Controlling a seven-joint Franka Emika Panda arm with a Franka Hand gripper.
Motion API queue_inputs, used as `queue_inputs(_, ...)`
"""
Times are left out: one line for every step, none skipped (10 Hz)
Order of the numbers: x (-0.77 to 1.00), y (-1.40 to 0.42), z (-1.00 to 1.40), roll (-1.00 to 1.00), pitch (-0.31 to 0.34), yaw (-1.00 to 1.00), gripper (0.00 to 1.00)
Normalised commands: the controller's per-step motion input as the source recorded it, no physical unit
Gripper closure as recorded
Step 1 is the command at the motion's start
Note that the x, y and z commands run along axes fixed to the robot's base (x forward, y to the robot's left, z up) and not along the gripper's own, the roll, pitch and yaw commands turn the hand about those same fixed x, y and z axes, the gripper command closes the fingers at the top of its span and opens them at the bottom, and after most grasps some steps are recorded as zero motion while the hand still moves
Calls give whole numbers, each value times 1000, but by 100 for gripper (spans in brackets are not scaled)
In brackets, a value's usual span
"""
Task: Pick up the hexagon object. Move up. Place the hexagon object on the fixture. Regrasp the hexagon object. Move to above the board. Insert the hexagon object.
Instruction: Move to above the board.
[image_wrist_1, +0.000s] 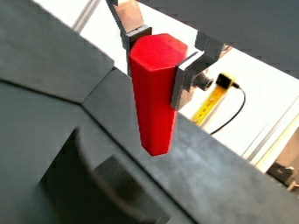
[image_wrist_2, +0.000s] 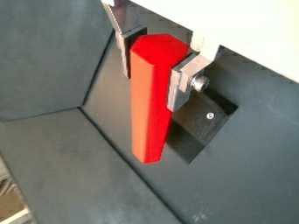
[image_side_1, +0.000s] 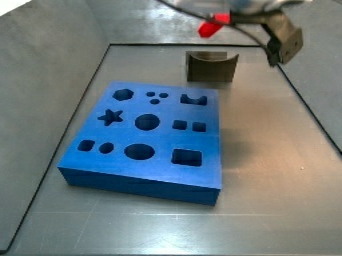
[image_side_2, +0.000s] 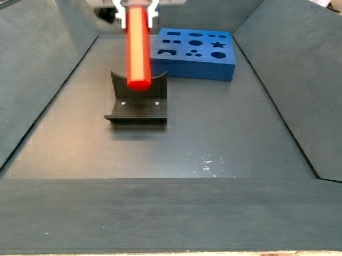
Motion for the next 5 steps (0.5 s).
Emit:
queue_inputs(-90,17,1000,-29,133,-48,100)
queue_inputs(-89,16,1000,-40,140,-17,100)
queue_inputs(-88,15,1000,-51,132,24,100)
queue_inputs(-87,15,1000,-51,127,42,100)
queue_inputs(-83,13,1000,-54,105,68,100)
